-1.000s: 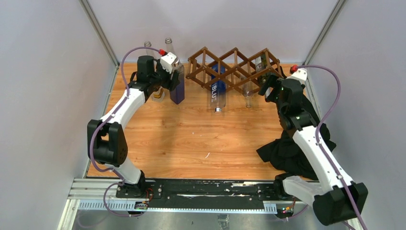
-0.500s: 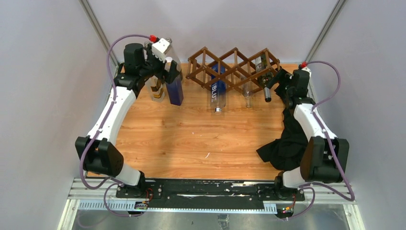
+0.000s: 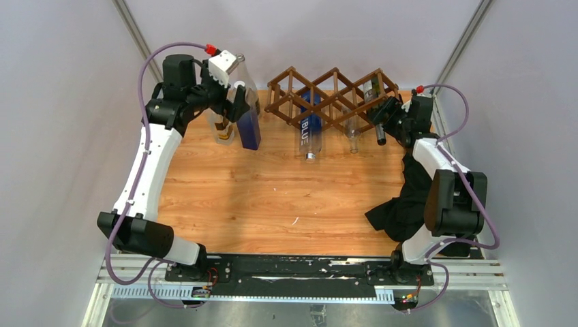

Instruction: Take the wine bottle off the wine rack

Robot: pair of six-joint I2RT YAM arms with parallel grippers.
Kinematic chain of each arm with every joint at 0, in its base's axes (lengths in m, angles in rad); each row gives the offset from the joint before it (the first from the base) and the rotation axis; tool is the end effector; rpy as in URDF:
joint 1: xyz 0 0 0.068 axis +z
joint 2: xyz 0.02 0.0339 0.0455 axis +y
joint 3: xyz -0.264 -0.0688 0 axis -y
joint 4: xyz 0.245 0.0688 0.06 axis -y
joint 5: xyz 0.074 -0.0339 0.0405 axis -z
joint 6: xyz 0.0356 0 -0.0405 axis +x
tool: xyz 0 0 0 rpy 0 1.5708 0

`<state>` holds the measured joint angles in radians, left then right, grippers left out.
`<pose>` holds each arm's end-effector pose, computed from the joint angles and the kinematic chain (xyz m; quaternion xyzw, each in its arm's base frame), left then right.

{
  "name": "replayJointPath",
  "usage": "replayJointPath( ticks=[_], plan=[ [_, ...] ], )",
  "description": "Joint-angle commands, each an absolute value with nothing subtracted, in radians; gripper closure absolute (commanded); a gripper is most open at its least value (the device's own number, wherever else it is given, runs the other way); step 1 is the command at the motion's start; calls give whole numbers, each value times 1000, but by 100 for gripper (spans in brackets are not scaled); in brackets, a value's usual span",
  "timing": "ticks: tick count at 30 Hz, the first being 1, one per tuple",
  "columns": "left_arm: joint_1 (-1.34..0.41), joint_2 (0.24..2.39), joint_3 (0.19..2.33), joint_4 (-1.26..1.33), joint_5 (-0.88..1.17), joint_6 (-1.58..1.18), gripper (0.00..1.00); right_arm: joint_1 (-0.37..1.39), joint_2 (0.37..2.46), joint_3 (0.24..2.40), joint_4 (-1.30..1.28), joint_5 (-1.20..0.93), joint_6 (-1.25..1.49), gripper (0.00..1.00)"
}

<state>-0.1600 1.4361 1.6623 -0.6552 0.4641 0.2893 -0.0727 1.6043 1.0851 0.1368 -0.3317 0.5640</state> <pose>0.2996 -0.0645 0.4445 0.3036 0.7706 -0.1591 0.5373 0.3711 -0.0154 0.2677 0.1680 0.8051 0.2670 0.5023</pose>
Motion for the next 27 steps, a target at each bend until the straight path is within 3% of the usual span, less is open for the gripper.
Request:
replayJointPath(
  ticks=[1,6,9,18,21,24,27],
  plan=[
    [-158,1404,1695,-775,481,313,0,-87,1627,1097,209,-423,591,22],
    [-158,1346,1615,-782,509,346,2,-89,1608,1048,247,-437,605,40],
    [-158,1331,1584,-796,513,370,9,-89,1592,1025,264,-442,618,50],
    [-160,1316,1544,-802,565,373,23,-90,1496,943,300,-473,666,97],
    [-163,1314,1526,-802,574,373,30,-91,1455,907,303,-498,680,100],
    [-180,1312,1498,-802,578,374,45,-90,1402,854,322,-506,696,100],
    [-207,1308,1467,-802,568,384,50,-89,1350,804,338,-511,703,100]
  ],
)
